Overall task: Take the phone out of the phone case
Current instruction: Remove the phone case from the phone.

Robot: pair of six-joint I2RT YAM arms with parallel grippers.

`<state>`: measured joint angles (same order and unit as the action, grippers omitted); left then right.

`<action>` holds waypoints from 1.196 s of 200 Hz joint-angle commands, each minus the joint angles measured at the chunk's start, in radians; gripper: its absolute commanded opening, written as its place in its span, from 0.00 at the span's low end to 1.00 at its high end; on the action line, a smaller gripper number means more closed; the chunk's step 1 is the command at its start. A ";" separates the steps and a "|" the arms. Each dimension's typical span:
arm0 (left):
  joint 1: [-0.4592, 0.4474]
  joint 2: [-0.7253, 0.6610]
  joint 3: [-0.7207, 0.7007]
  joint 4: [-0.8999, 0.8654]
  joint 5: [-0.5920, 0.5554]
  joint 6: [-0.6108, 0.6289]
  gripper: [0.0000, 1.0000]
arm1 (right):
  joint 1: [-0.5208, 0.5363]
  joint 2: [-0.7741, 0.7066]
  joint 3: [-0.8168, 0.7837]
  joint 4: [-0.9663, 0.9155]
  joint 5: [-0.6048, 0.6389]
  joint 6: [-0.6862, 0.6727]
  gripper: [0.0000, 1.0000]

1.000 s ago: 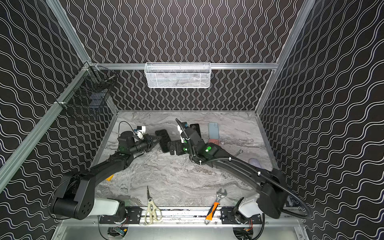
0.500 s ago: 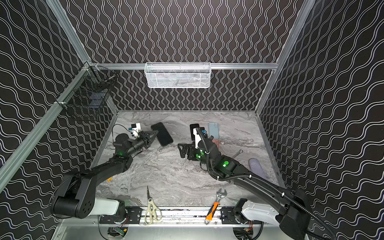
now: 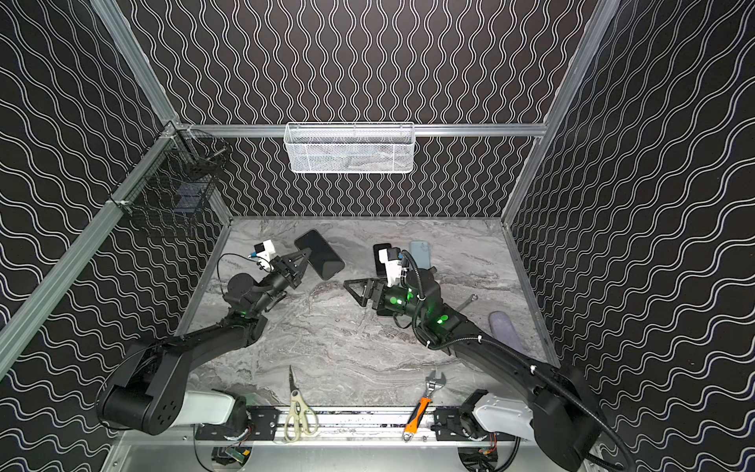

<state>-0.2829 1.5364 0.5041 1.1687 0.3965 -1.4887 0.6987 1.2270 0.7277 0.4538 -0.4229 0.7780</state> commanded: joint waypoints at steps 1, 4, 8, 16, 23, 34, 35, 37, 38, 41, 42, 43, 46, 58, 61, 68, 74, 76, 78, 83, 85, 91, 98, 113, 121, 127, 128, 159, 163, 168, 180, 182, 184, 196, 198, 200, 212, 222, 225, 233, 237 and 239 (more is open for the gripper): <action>-0.022 -0.009 0.011 0.072 -0.083 0.001 0.00 | -0.001 0.042 -0.013 0.214 -0.093 0.103 0.87; -0.026 -0.009 0.012 0.071 -0.090 0.001 0.00 | -0.001 0.051 -0.015 0.229 -0.097 0.114 0.86; -0.029 -0.010 0.014 0.070 -0.098 0.002 0.00 | -0.001 0.062 -0.018 0.256 -0.103 0.127 0.85; -0.037 -0.012 0.016 0.069 -0.110 0.002 0.00 | 0.001 0.088 -0.022 0.303 -0.110 0.155 0.84; -0.044 -0.012 0.019 0.069 -0.123 0.002 0.00 | 0.001 0.104 -0.021 0.324 -0.115 0.169 0.82; -0.053 -0.016 0.017 0.067 -0.140 0.005 0.00 | 0.003 0.128 -0.016 0.358 -0.120 0.183 0.80; -0.054 -0.017 0.017 0.067 -0.140 0.005 0.00 | 0.004 0.130 -0.016 0.360 -0.119 0.184 0.79; -0.055 -0.018 0.017 0.065 -0.143 0.005 0.00 | 0.005 0.134 -0.016 0.364 -0.118 0.186 0.79; -0.055 -0.019 0.017 0.064 -0.143 0.006 0.00 | 0.006 0.136 -0.016 0.367 -0.118 0.187 0.79; -0.058 -0.020 0.017 0.062 -0.147 0.007 0.00 | 0.008 0.140 -0.015 0.373 -0.115 0.190 0.78; -0.058 -0.020 0.017 0.061 -0.147 0.007 0.00 | 0.008 0.142 -0.014 0.375 -0.114 0.191 0.78; -0.058 -0.020 0.017 0.061 -0.148 0.007 0.00 | 0.009 0.143 -0.014 0.376 -0.112 0.192 0.78; -0.060 -0.022 0.017 0.058 -0.151 0.008 0.00 | 0.011 0.149 -0.013 0.383 -0.109 0.195 0.77; -0.066 -0.028 0.013 0.051 -0.163 0.014 0.00 | 0.020 0.166 -0.009 0.406 -0.100 0.203 0.76; -0.067 -0.031 0.012 0.049 -0.166 0.014 0.00 | 0.022 0.170 -0.008 0.411 -0.097 0.204 0.75; -0.068 -0.034 0.010 0.044 -0.171 0.017 0.00 | 0.025 0.180 -0.005 0.423 -0.091 0.209 0.74; -0.070 -0.039 0.008 0.039 -0.174 0.019 0.00 | 0.030 0.189 -0.003 0.432 -0.086 0.213 0.74; -0.070 -0.040 0.007 0.038 -0.175 0.019 0.00 | 0.030 0.192 -0.001 0.435 -0.084 0.214 0.73; -0.071 -0.043 0.006 0.037 -0.177 0.019 0.00 | 0.032 0.193 0.001 0.436 -0.082 0.216 0.73; -0.071 -0.046 0.003 0.034 -0.181 0.020 0.00 | 0.034 0.201 0.006 0.435 -0.079 0.217 0.73; -0.072 -0.047 0.002 0.034 -0.181 0.021 0.00 | 0.035 0.204 0.008 0.435 -0.078 0.218 0.72; -0.072 -0.051 0.001 0.031 -0.185 0.025 0.00 | 0.039 0.213 0.011 0.442 -0.075 0.220 0.71; -0.072 -0.057 -0.001 0.024 -0.186 0.027 0.00 | 0.041 0.224 0.013 0.456 -0.071 0.226 0.70; -0.075 -0.065 -0.002 0.019 -0.185 0.027 0.00 | 0.046 0.241 0.017 0.477 -0.059 0.233 0.69; -0.075 -0.069 -0.004 0.017 -0.186 0.025 0.00 | 0.047 0.247 0.021 0.480 -0.055 0.233 0.68; -0.075 -0.073 -0.003 0.015 -0.185 0.025 0.00 | 0.047 0.252 0.025 0.483 -0.051 0.233 0.68; -0.076 -0.074 -0.004 0.015 -0.185 0.025 0.00 | 0.047 0.252 0.025 0.483 -0.050 0.233 0.67; -0.078 -0.083 -0.007 0.010 -0.184 0.021 0.00 | 0.050 0.283 0.044 0.497 -0.042 0.241 0.65; -0.078 -0.085 -0.006 0.009 -0.183 0.022 0.00 | 0.050 0.286 0.044 0.501 -0.041 0.242 0.65; -0.080 -0.086 -0.006 0.008 -0.183 0.022 0.00 | 0.051 0.289 0.045 0.504 -0.038 0.244 0.65; -0.084 -0.091 -0.007 0.005 -0.186 0.025 0.00 | 0.051 0.297 0.051 0.507 -0.036 0.244 0.64; -0.085 -0.091 -0.008 0.004 -0.187 0.026 0.00 | 0.051 0.298 0.053 0.506 -0.036 0.244 0.64; -0.085 -0.092 -0.009 0.004 -0.188 0.027 0.00 | 0.052 0.298 0.054 0.505 -0.036 0.244 0.63; -0.090 -0.096 -0.012 0.000 -0.190 0.029 0.00 | 0.053 0.305 0.063 0.499 -0.035 0.241 0.63; -0.090 -0.096 -0.013 0.000 -0.192 0.029 0.00 | 0.053 0.306 0.064 0.499 -0.036 0.240 0.63; -0.091 -0.097 -0.013 0.000 -0.192 0.030 0.00 | 0.053 0.308 0.065 0.499 -0.035 0.240 0.63; -0.093 -0.098 -0.012 -0.002 -0.193 0.031 0.00 | 0.053 0.317 0.069 0.503 -0.037 0.244 0.60; -0.097 -0.096 -0.012 -0.003 -0.193 0.031 0.00 | 0.053 0.323 0.071 0.511 -0.038 0.247 0.56; -0.098 -0.097 -0.012 -0.003 -0.193 0.031 0.00 | 0.053 0.325 0.073 0.514 -0.039 0.248 0.55; -0.101 -0.098 -0.013 -0.004 -0.196 0.033 0.00 | 0.054 0.332 0.075 0.520 -0.040 0.253 0.53; -0.102 -0.097 -0.013 -0.004 -0.196 0.033 0.00 | 0.055 0.334 0.076 0.523 -0.042 0.256 0.52; -0.102 -0.097 -0.013 -0.004 -0.196 0.033 0.00 | 0.055 0.336 0.077 0.524 -0.042 0.257 0.52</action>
<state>-0.3790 1.4433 0.4896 1.1187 0.2134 -1.4803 0.7506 1.5494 0.7895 0.9058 -0.4644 1.0130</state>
